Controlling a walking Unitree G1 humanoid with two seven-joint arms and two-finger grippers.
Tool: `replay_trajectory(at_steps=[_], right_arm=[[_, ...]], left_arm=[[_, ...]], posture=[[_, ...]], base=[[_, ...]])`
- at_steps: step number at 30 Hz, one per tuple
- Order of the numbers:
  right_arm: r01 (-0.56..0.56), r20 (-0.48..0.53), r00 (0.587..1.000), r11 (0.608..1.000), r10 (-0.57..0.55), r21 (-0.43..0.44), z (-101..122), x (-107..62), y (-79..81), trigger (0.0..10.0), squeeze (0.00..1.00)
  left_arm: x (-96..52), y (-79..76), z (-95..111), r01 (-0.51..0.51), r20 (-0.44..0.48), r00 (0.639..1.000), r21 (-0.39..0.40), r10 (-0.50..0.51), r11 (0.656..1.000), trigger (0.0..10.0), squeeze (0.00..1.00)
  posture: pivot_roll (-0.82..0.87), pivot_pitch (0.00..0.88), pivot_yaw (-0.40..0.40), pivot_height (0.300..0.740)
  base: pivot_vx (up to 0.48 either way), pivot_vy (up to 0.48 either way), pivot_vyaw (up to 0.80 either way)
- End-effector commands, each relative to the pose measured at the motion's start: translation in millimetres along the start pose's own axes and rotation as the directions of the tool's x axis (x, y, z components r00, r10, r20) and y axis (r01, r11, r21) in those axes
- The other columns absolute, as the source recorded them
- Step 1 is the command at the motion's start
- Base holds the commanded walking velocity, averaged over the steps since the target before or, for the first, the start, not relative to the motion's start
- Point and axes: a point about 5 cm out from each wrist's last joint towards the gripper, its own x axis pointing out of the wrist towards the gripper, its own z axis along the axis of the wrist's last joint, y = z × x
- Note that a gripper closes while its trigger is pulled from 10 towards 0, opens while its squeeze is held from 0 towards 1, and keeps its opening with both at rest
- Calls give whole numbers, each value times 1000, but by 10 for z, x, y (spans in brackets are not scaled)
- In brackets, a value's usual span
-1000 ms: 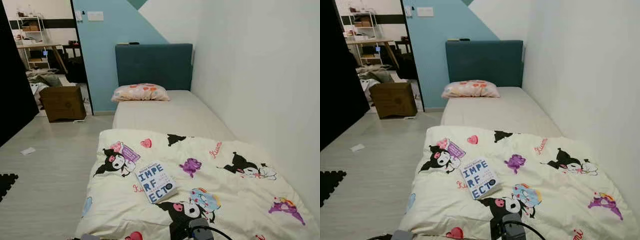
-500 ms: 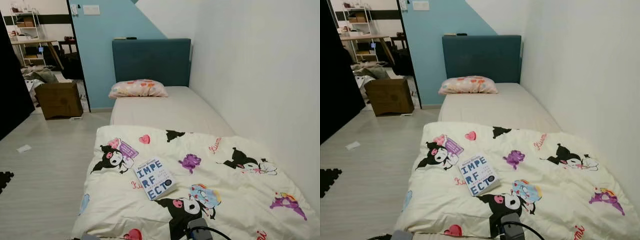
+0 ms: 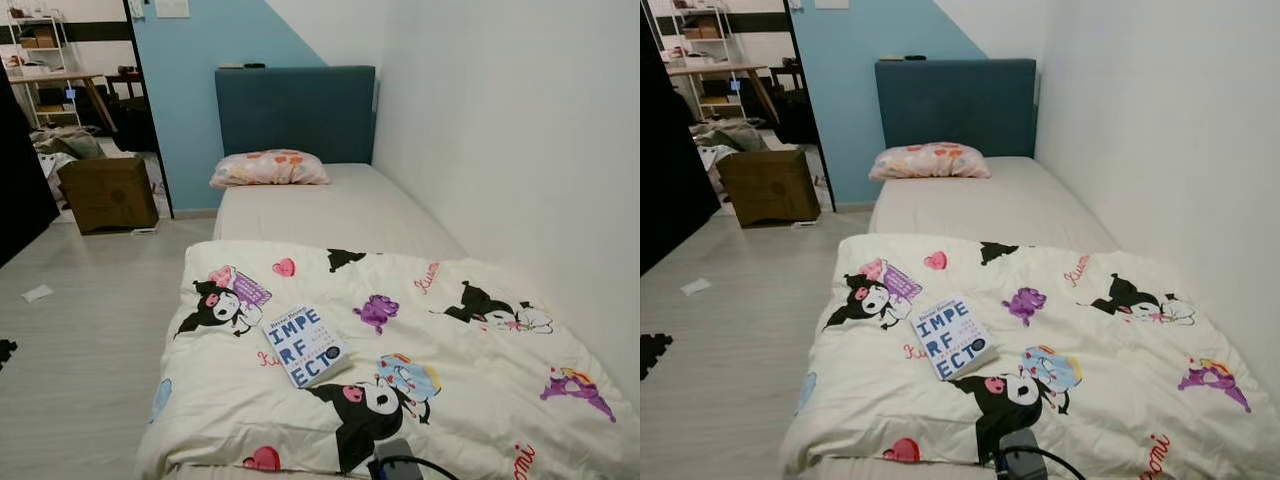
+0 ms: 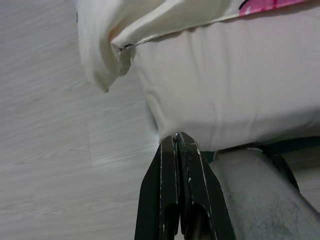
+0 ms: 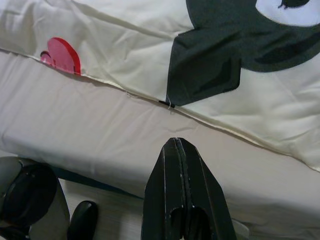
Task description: Clean up the room
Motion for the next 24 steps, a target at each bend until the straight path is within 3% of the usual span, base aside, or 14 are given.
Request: replay_trajectory(at_steps=[1, 10, 16, 24], right_arm=[[-9, -12, 1000, 1000, 9, 4, -29, -6, 27, 10000, 0], [-8, -12, 1000, 1000, 8, 7, -31, -11, 30, 10000, 0], [-23, -19, 1000, 1000, 23, -1, -38, -18, 33, 10000, 0], [-28, -21, 999, 1000, 28, -11, -38, -14, 41, 10000, 0]], left_arm=[[-25, 10, -35, -5, -17, 1000, 4, 5, 1000, 10000, 0], [-29, 6, -43, -2, -21, 1000, 8, 2, 1000, 10000, 0], [-59, 6, -57, -4, -29, 1000, 13, 4, 1000, 10000, 0], [-73, 6, -64, -8, -34, 999, 12, 9, 1000, 10000, 0]], posture=[[26, 141, -28, 611], [24, 148, -27, 611], [23, 159, -31, 577], [24, 166, -35, 573]], base=[[0, 0, 0], [0, 0, 0], [0, 0, 0], [0, 0, 0]])
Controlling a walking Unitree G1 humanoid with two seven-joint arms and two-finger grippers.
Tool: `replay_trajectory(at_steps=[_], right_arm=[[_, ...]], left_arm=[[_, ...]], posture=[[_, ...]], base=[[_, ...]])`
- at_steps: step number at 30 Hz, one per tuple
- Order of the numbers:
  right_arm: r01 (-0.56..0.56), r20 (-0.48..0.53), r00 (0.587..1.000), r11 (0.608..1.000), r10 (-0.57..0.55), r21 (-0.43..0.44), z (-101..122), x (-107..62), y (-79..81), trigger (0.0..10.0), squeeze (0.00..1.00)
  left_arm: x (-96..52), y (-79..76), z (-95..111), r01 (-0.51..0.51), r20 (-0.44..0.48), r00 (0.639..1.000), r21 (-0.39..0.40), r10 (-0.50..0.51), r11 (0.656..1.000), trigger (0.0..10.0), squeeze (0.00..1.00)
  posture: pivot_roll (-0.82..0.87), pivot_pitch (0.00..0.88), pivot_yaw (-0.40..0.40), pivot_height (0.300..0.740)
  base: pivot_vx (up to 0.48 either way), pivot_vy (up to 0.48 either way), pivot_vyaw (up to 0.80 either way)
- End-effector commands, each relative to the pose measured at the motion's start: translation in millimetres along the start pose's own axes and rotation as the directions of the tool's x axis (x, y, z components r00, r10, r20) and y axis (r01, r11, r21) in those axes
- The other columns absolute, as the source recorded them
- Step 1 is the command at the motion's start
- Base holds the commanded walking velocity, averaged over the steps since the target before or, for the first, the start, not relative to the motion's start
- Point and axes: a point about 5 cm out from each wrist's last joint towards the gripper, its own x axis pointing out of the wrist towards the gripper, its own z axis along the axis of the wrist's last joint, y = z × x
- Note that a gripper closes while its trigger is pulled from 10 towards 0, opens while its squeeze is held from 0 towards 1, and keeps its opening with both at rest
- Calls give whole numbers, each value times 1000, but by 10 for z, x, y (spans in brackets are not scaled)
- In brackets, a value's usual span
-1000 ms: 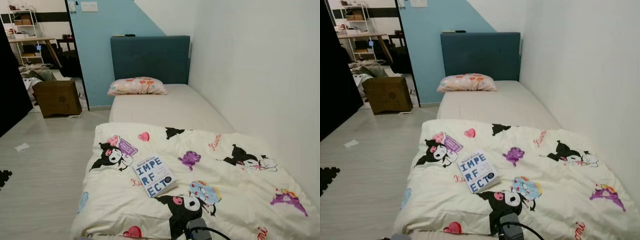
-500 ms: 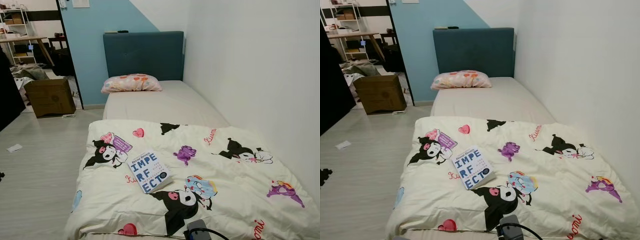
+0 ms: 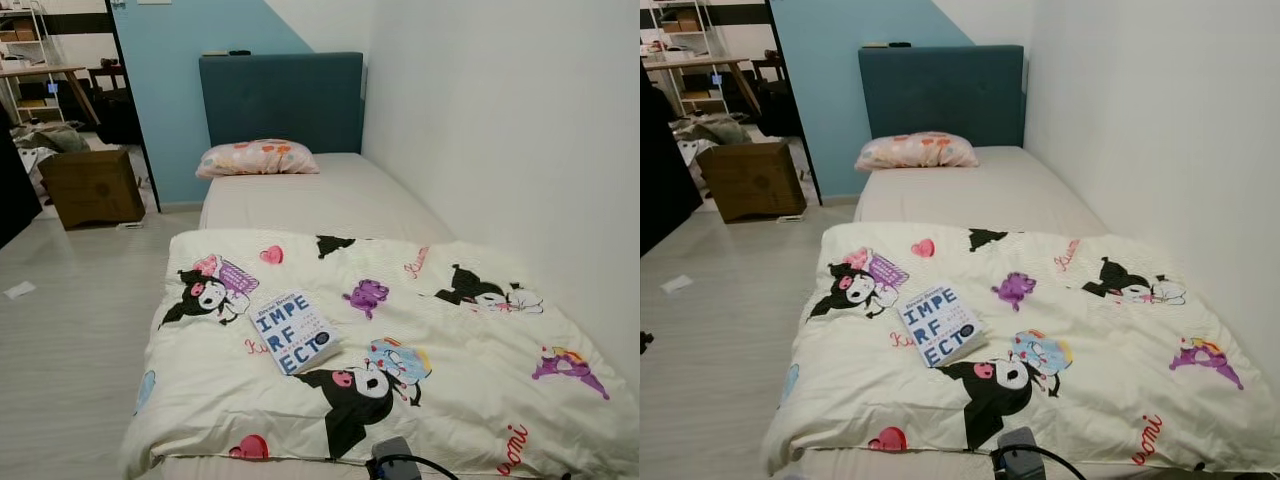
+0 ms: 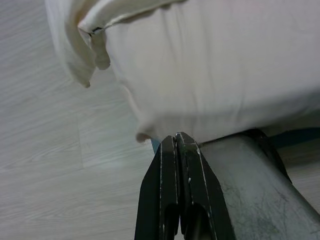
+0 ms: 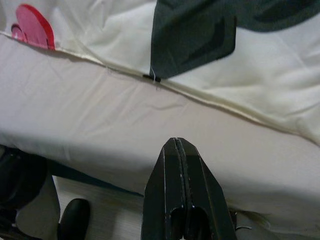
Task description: Clean up the room
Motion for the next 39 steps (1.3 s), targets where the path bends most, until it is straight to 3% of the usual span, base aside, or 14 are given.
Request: replay_trajectory(at_steps=[1, 31, 36, 37, 38, 39], right_arm=[[-9, -25, 1000, 1000, 9, 0, -56, -14, 27, 10000, 0], [-31, -25, 999, 999, 30, -18, -47, -16, 50, 10000, 0], [-68, -9, 998, 995, 67, -67, 2, -7, 80, 10000, 0], [-104, 0, 995, 987, 105, -124, 54, 13, 112, 10000, 0], [-104, 0, 995, 987, 105, -124, 54, 13, 112, 10000, 0], [-153, 9, 987, 968, 158, -200, 130, 46, 159, 10000, 0]], left_arm=[[-24, 4, -45, -4, -22, 1000, 7, 4, 1000, 10000, 0], [-70, -22, -88, -12, -45, 999, -6, 12, 1000, 10000, 0], [-68, 6, -62, -24, -26, 999, 15, 24, 1000, 10000, 0], [-44, 37, -3, -16, 9, 1000, 62, 15, 998, 10000, 0], [-44, 37, -3, -16, 9, 1000, 62, 15, 998, 10000, 0], [-4, 68, 83, 13, 51, 998, 137, -21, 990, 10000, 0]], posture=[[24, 166, -35, 573], [18, 186, -41, 568], [15, 193, -46, 568], [12, 196, -47, 568], [12, 196, -47, 568], [7, 207, -53, 568]], base=[[0, 0, 0], [0, 0, 0], [0, 0, 0], [0, 0, 0], [0, 0, 0], [0, 0, 0]])
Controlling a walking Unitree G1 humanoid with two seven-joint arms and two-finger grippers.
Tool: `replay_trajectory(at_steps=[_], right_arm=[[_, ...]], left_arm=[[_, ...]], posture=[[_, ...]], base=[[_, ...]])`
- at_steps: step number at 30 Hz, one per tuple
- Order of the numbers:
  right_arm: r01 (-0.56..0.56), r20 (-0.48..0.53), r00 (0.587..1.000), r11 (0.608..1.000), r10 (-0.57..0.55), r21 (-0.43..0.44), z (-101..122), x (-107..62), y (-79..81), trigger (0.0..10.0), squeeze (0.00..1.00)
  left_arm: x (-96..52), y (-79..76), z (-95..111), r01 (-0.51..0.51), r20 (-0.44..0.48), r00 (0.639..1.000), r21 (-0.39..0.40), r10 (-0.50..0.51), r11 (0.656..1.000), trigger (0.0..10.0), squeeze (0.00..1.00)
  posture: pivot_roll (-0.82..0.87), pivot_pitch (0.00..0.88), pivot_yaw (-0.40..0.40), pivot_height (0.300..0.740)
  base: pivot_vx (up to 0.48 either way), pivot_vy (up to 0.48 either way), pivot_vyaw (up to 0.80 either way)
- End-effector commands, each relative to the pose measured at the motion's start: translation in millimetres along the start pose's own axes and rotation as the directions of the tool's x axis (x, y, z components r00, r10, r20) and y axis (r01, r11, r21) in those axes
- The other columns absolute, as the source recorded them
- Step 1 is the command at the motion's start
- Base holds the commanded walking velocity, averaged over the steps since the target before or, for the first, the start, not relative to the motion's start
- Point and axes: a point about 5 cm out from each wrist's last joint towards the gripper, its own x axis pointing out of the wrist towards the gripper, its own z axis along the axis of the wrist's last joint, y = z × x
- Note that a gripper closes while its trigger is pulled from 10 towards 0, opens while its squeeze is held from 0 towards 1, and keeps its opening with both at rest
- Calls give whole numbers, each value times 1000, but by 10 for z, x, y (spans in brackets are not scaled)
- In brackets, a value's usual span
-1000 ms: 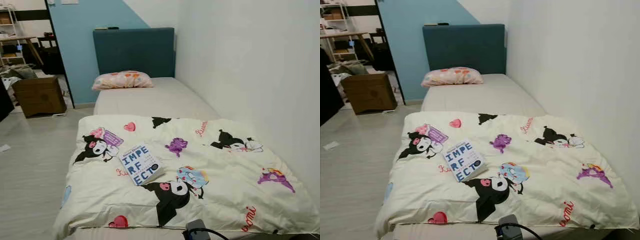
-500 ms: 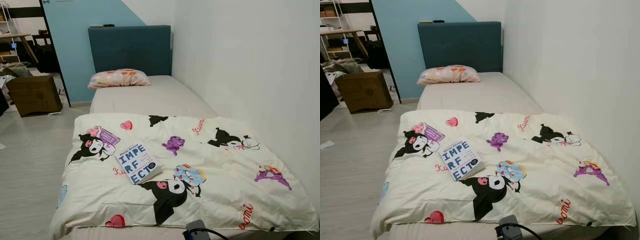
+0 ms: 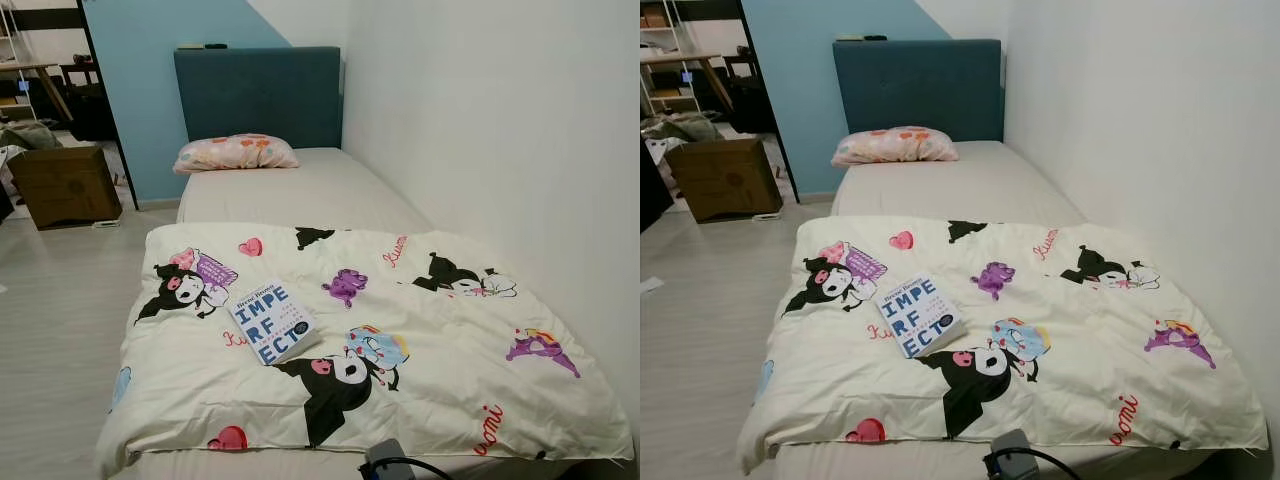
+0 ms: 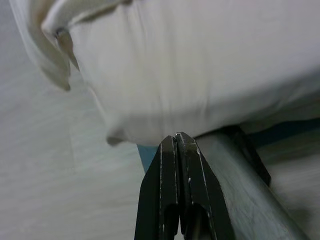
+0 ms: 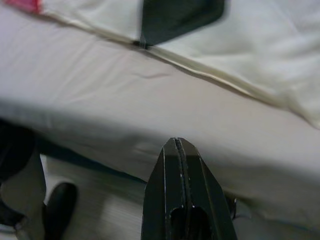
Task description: Clean up the room
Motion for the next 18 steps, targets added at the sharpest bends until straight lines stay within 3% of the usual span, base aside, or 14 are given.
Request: replay_trajectory(at_steps=[1, 2, 3, 4, 5, 7, 9, 10, 11, 13, 18], right_arm=[[-54, 21, 998, 996, 56, -74, 73, 30, 56, 10000, 0], [-54, 21, 998, 996, 56, -74, 73, 30, 56, 10000, 0], [-112, 30, 993, 982, 117, -154, 158, 74, 95, 10000, 0], [-165, 35, 983, 955, 179, -247, 296, 149, 130, 10000, 1000], [-165, 35, 983, 955, 179, -247, 296, 149, 130, 10000, 1000], [-203, 40, 972, 916, 231, -345, 484, 239, 154, 10000, 1000], [-203, 40, 972, 916, 231, -345, 484, 239, 154, 10000, 1000], [-208, 45, 969, 901, 243, -381, 573, 277, 156, 10000, 1000], [-208, 45, 969, 901, 243, -381, 573, 277, 156, 10000, 1000], [-212, 42, 965, 869, 257, -446, 689, 323, 154, 10000, 1000], [-218, 24, 963, 824, 270, -523, 785, 359, 151, 10000, 1000]], left_arm=[[14, 57, 50, 20, 37, 999, 80, -23, 997, 10000, 0], [14, 57, 50, 20, 37, 999, 80, -23, 997, 10000, 0], [68, 107, 138, 44, 74, 996, 185, -59, 982, 10000, 898], [152, 234, 252, 43, 106, 991, 316, -80, 948, 10000, 1000], [152, 234, 252, 43, 106, 991, 316, -80, 948, 10000, 1000], [243, 425, 404, 18, 142, 985, 473, -97, 881, 10000, 1000], [243, 425, 404, 18, 142, 985, 473, -97, 881, 10000, 1000], [274, 518, 468, -2, 155, 983, 524, -93, 852, 10000, 1000], [274, 518, 468, -2, 155, 983, 524, -93, 852, 10000, 1000], [317, 647, 559, -38, 172, 982, 587, -79, 809, 10000, 1000], [363, 712, 624, -46, 175, 981, 624, -81, 780, 10000, 1000]], posture=[[7, 207, -53, 568], [7, 207, -53, 568], [7, 217, -59, 568], [10, 241, -69, 568], [10, 241, -69, 568], [14, 258, -75, 568], [14, 258, -75, 568], [14, 270, -77, 568], [14, 270, -77, 568], [13, 288, -80, 568], [11, 317, -80, 568]], base=[[0, 0, 0], [0, 0, 0], [0, 0, 0], [0, 0, 0], [0, 0, 0], [0, 0, 0], [0, 0, 0], [0, 0, 0], [0, 0, 0], [0, 0, 0], [0, 0, 0]])
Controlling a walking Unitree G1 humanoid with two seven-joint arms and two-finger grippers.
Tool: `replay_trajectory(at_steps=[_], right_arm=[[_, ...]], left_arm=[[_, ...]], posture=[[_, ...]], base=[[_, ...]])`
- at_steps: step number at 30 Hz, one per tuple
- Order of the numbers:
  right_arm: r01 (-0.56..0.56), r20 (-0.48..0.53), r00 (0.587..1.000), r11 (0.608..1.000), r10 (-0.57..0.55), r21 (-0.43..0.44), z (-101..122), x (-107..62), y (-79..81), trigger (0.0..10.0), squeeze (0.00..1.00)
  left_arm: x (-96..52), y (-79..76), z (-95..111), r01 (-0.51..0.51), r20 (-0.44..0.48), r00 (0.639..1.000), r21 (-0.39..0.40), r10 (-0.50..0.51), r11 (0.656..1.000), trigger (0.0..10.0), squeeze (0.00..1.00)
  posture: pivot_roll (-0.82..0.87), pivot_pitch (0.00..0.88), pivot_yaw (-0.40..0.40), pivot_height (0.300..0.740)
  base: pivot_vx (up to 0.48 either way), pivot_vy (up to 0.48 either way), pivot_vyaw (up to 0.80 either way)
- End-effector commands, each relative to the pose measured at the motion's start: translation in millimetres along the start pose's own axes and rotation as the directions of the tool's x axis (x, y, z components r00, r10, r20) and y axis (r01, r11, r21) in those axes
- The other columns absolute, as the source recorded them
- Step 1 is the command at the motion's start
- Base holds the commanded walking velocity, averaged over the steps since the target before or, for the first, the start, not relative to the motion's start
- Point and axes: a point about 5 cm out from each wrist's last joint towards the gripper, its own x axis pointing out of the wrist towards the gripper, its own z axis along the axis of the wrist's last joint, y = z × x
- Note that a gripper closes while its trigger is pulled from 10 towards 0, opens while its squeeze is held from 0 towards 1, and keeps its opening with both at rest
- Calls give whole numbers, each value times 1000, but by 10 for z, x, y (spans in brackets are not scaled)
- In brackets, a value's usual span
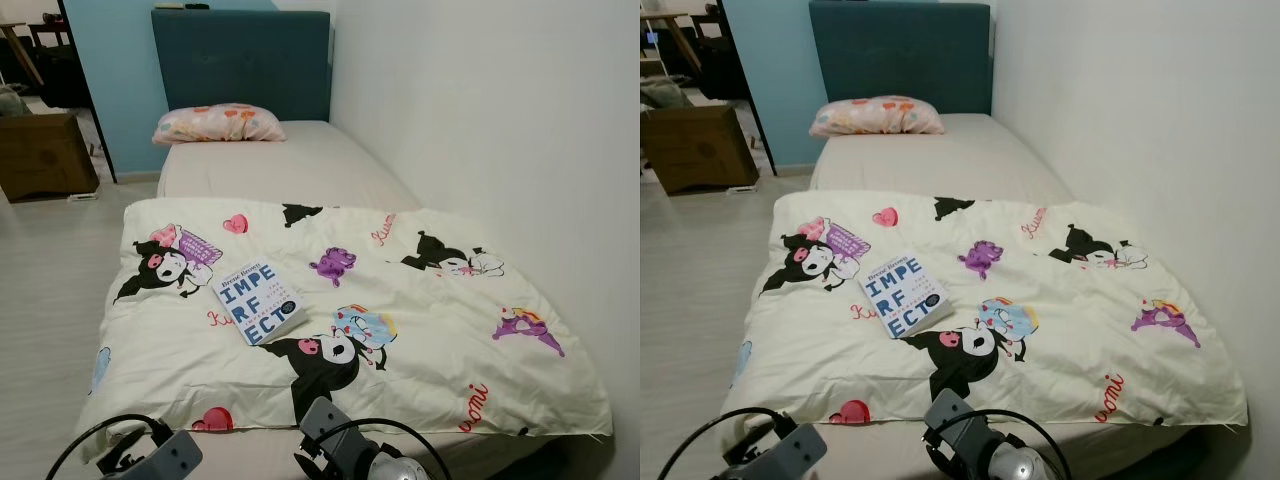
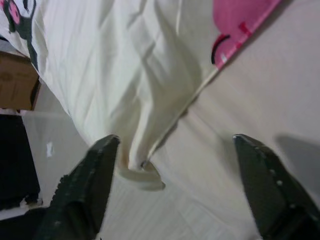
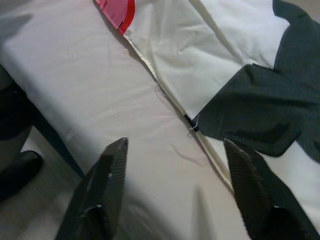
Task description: Clean up the room
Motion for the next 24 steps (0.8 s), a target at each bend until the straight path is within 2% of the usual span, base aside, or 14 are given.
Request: replay_trajectory(at_steps=[1, 3, 5, 7, 9, 10, 11, 12, 13, 14, 17, 18, 21, 24], right_arm=[[-34, -28, 999, 997, 32, -74, 0, 23, 24, 10000, 1000], [-40, -42, 999, 990, 35, -133, 37, 46, -23, 10000, 1000], [-40, -42, 999, 990, 35, -133, 37, 46, -23, 10000, 1000], [-35, -59, 998, 978, 24, -203, 85, 70, -84, 10000, 1000], [-35, -59, 998, 978, 24, -203, 85, 70, -84, 10000, 1000], [-16, -74, 997, 966, -3, -257, 109, 83, -130, 10000, 1000], [7, -86, 996, 951, -35, -308, 136, 94, -185, 10000, 847], [24, -92, 994, 938, -60, -347, 162, 100, -235, 10000, 0], [24, -92, 994, 938, -60, -347, 162, 100, -235, 10000, 0], [36, -96, 992, 923, -79, -383, 184, 104, -276, 10000, 0], [69, -81, 990, 902, -114, -426, 235, 110, -337, 10000, 0], [109, -59, 986, 874, -154, -475, 288, 123, -381, 10000, 0], [131, -52, 982, 847, -184, -515, 328, 134, -423, 10000, 0], [143, -47, 979, 830, -199, -540, 348, 137, -445, 10000, 0]], left_arm=[[-21, -24, -88, 42, -25, 999, 60, -40, 997, 10000, 1000], [2, -10, -101, 54, -24, 998, 103, -51, 993, 10000, 1000], [2, -10, -101, 54, -24, 998, 103, -51, 993, 10000, 1000], [28, 24, -125, 55, -34, 998, 151, -51, 987, 10000, 1000], [28, 24, -125, 55, -34, 998, 151, -51, 987, 10000, 1000], [48, 51, -132, 49, -39, 998, 183, -42, 982, 10000, 1000], [73, 88, -129, 39, -43, 999, 224, -31, 974, 10000, 1000], [98, 126, -118, 29, -45, 999, 263, -18, 964, 10000, 604], [98, 126, -118, 29, -45, 999, 263, -18, 964, 10000, 604], [123, 160, -104, 19, -41, 999, 306, -7, 952, 10000, 0], [168, 254, -71, -31, -24, 999, 379, 44, 925, 10000, 0], [216, 361, -42, -97, 0, 994, 442, 108, 892, 10000, 0], [256, 441, -23, -135, 17, 989, 501, 146, 855, 10000, 0], [272, 466, -15, -145, 24, 988, 529, 156, 836, 10000, 0]], posture=[[10, 330, -80, 568], [8, 343, -82, 568], [8, 343, -82, 568], [7, 361, -85, 568], [7, 361, -85, 568], [7, 375, -88, 568], [8, 399, -92, 568], [5, 414, -96, 568], [5, 414, -96, 568], [4, 425, -98, 568], [2, 446, -100, 568], [2, 456, -99, 568], [0, 468, -100, 568], [-9, 478, -106, 568]], base=[[0, 0, 0], [0, 0, 0], [0, 0, 0], [0, 0, 0], [0, 0, 0], [0, 0, 0], [0, 0, 0], [0, 0, 0], [0, 0, 0], [0, 0, 0], [0, 0, 0], [0, 0, 0], [0, 0, 0], [0, 0, 0]])
